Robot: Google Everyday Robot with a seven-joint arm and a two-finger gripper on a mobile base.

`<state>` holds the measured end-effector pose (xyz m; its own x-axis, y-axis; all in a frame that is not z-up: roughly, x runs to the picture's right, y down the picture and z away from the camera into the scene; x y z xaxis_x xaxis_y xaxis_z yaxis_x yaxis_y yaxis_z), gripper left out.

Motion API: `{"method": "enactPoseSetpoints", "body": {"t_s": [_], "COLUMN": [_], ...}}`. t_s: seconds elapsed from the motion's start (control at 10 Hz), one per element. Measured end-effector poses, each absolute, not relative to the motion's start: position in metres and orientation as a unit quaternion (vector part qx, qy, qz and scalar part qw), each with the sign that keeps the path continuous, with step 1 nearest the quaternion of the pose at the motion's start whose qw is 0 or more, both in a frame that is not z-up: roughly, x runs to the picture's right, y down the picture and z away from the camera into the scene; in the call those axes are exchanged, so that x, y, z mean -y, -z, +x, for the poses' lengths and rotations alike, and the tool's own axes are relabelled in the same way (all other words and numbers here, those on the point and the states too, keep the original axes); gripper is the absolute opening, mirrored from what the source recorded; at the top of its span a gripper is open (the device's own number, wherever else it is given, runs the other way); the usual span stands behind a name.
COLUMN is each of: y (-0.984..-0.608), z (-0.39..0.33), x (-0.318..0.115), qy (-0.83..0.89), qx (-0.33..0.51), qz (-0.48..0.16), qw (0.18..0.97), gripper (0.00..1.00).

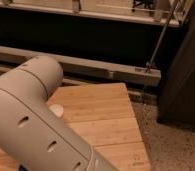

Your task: Place the pepper on the white sponge

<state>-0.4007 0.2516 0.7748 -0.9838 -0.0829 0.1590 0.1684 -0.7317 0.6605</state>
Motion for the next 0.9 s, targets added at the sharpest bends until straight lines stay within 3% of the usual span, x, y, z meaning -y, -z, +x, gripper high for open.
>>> {"method": "enactPoseSetpoints", "body": {"t_s": [0.2, 0.7, 0.9], "y": [-0.7755, -0.7786, -0.7789], "z": [-0.4029, -0.405, -0.407], "x": [-0.2543, -0.2599, -0.2621], "qy": [0.928, 0.926, 0.926], "qx": [0.361, 0.365, 0.366], "qz": [-0.061, -0.068, -0.07], "qw": [0.065, 0.06, 0.058], "gripper": [0.63, 0.63, 0.55]}}
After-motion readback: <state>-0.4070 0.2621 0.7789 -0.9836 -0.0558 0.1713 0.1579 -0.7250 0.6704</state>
